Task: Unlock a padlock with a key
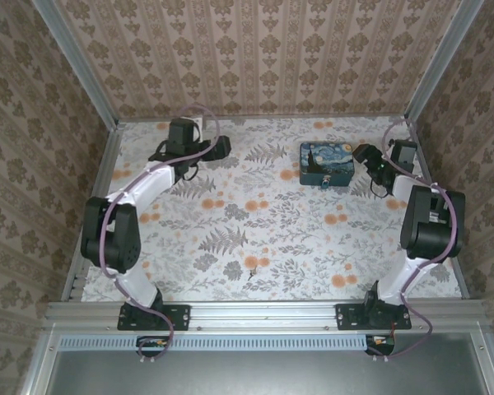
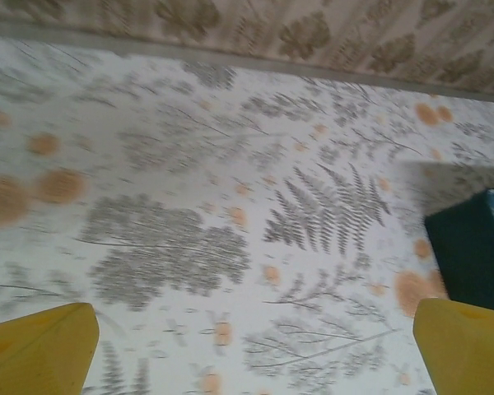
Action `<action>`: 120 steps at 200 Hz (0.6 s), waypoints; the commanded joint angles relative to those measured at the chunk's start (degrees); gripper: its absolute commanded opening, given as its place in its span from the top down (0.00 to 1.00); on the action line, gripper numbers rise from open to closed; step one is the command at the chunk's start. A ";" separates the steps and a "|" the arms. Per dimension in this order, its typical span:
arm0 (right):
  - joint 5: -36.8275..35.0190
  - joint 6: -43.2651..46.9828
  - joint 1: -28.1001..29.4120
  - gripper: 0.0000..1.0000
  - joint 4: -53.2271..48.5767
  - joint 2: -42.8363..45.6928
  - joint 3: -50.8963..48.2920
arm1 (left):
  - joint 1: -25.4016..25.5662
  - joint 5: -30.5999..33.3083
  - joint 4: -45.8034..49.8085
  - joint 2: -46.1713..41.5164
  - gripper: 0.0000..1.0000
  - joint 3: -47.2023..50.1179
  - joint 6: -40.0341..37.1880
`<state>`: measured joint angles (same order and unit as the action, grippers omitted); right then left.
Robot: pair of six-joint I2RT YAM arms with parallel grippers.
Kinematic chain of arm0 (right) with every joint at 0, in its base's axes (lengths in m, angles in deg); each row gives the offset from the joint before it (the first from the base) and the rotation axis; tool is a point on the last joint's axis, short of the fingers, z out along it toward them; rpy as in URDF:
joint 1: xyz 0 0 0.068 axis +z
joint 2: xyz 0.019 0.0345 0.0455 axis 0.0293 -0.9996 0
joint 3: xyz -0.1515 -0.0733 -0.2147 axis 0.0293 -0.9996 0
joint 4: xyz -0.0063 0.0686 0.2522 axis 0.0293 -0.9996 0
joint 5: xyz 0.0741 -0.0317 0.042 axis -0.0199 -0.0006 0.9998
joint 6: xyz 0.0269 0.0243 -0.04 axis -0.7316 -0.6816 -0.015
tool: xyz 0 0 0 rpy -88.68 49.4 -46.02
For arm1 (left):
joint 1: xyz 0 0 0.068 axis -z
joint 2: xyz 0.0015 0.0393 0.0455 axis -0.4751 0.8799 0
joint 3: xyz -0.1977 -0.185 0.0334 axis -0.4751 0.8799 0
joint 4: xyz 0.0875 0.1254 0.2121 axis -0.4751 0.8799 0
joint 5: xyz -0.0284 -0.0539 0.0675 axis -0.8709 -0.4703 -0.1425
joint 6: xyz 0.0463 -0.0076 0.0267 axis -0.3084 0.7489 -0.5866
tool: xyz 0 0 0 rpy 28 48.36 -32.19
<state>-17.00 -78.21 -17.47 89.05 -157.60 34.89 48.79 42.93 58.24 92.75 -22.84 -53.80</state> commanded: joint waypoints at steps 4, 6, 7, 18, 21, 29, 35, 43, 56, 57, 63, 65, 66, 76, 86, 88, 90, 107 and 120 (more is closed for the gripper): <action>5.08 -2.51 0.82 0.19 0.99 -2.06 3.24 | 1.70 -6.14 -0.31 3.66 0.00 -3.20 6.91; 5.20 -2.50 0.95 0.19 1.00 -2.34 3.44 | 1.83 -6.26 -0.49 3.98 0.00 -3.42 7.13; 5.22 -2.50 1.01 0.19 1.00 -2.41 3.59 | 1.91 -6.34 -0.59 4.06 0.00 -3.56 7.23; 5.97 -2.37 1.60 0.20 1.24 -3.62 4.78 | 2.47 -7.28 -1.50 5.99 0.00 -4.81 7.85; 6.10 -2.33 1.82 0.20 1.39 -3.99 5.02 | 2.62 -7.37 -1.56 6.44 0.00 -5.10 7.93; 6.30 -2.02 2.45 0.21 0.81 -4.84 6.11 | 2.95 -7.58 -1.62 7.66 0.00 -6.14 8.21; 6.68 -1.68 2.94 0.22 0.73 -5.47 6.85 | 3.19 -7.80 -1.79 8.51 0.00 -6.75 8.45; 7.07 -1.30 3.52 0.24 0.53 -6.19 7.66 | 3.47 -8.00 -1.97 9.46 0.00 -7.47 8.74; 7.52 -0.81 4.80 0.28 -0.15 -7.05 8.87 | 3.81 -8.09 -2.41 10.76 0.00 -8.28 9.22; 7.61 -0.77 4.98 0.28 -0.19 -7.13 8.95 | 3.82 -8.13 -2.43 10.88 0.00 -8.36 9.25; 7.62 -0.29 5.67 0.30 -0.64 -7.54 9.44 | 3.87 -8.28 -2.53 11.43 0.00 -8.65 9.55; 7.61 -0.17 5.95 0.31 -0.84 -7.67 9.56 | 3.91 -8.33 -2.67 11.59 0.00 -8.80 9.65; 7.61 -0.06 6.08 0.32 -0.93 -7.75 9.64 | 3.91 -8.39 -2.69 11.69 0.00 -8.80 9.68; 7.68 0.84 7.38 0.37 -1.52 -8.12 10.07 | 4.06 -8.81 -3.13 12.37 0.00 -9.28 10.06; 7.32 1.63 8.77 0.41 -1.90 -8.30 10.17 | 4.10 -8.97 -3.29 12.90 0.00 -9.63 10.32; 7.23 1.72 9.01 0.42 -1.97 -8.28 10.16 | 4.18 -9.01 -3.30 12.95 0.00 -9.75 10.35; 7.14 1.83 9.33 0.42 -1.98 -8.29 10.12 | 4.18 -9.04 -3.30 13.07 0.00 -9.76 10.38; 6.85 2.54 11.64 0.47 -1.63 -8.34 9.60 | 4.12 -9.19 -3.49 13.57 0.00 -9.98 10.67; 6.97 2.17 13.40 0.50 -0.69 -8.07 8.84 | 4.22 -9.47 -3.57 13.77 0.00 -9.80 11.18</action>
<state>-11.86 -77.09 -7.00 88.59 -165.18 43.70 52.73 35.06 56.08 105.34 -30.54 -44.42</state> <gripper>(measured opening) 0.522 0.999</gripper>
